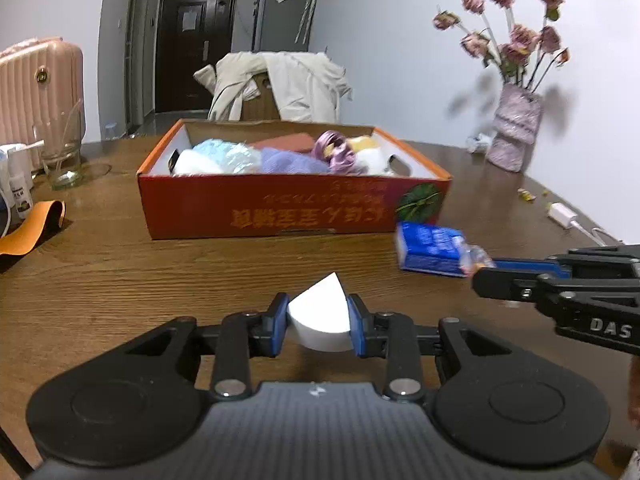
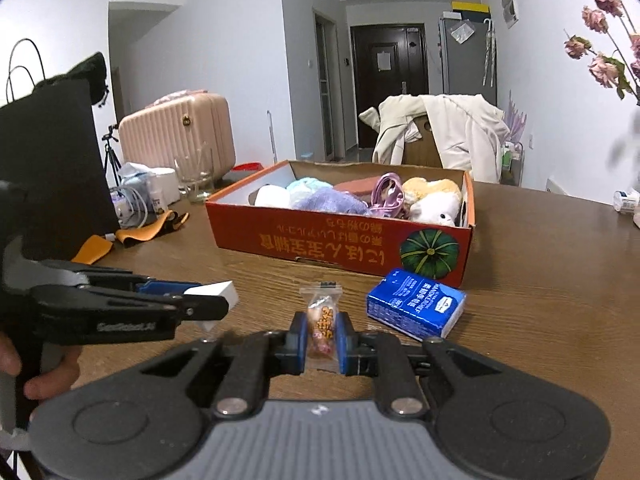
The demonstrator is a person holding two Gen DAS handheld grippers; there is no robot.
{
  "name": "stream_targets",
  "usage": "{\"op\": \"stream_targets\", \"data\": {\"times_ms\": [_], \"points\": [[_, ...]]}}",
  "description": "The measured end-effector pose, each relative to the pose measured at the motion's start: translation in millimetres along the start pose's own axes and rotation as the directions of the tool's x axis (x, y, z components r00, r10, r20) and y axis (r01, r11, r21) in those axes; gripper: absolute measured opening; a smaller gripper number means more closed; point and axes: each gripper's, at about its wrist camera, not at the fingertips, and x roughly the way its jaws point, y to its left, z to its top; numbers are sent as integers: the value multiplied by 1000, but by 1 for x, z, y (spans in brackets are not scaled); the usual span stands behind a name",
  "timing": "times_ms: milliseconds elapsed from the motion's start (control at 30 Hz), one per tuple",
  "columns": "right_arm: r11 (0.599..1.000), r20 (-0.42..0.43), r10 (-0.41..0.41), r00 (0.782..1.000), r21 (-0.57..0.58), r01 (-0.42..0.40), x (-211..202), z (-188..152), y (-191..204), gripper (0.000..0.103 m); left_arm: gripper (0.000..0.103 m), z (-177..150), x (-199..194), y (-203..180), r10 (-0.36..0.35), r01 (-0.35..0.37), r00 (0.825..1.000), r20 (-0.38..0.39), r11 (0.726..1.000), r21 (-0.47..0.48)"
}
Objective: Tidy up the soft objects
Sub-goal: 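Carry the sponge and snack packet into the box and open both tools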
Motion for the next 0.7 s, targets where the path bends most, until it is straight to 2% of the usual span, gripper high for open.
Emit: {"op": "stream_targets", "data": {"times_ms": [133, 233, 333, 433, 500, 700], "points": [[1000, 43, 3, 999, -2, -3, -15, 11, -8, 14, 32, 19, -10, -11, -36, 35, 999, 40, 999, 9], [1000, 84, 8, 996, -4, -8, -13, 38, -27, 14, 32, 57, -3, -18, -78, 76, 992, 98, 997, 24], [1000, 95, -16, 995, -22, 19, 3, 70, -47, 14, 33, 103, 21, -23, -95, 92, 989, 114, 995, 32], [998, 73, -48, 996, -45, 51, 31, 96, -63, 15, 33, 142, 60, -25, -123, 123, 991, 60, 992, 2], [996, 49, -72, 996, -52, 74, 50, 106, -72, 15, 33, 155, 85, -25, -136, 137, 990, 29, 990, -17], [994, -16, -78, 997, -74, 76, 101, 114, -90, 15, 34, 164, 144, -29, -125, 124, 992, -25, 992, -25]]}}
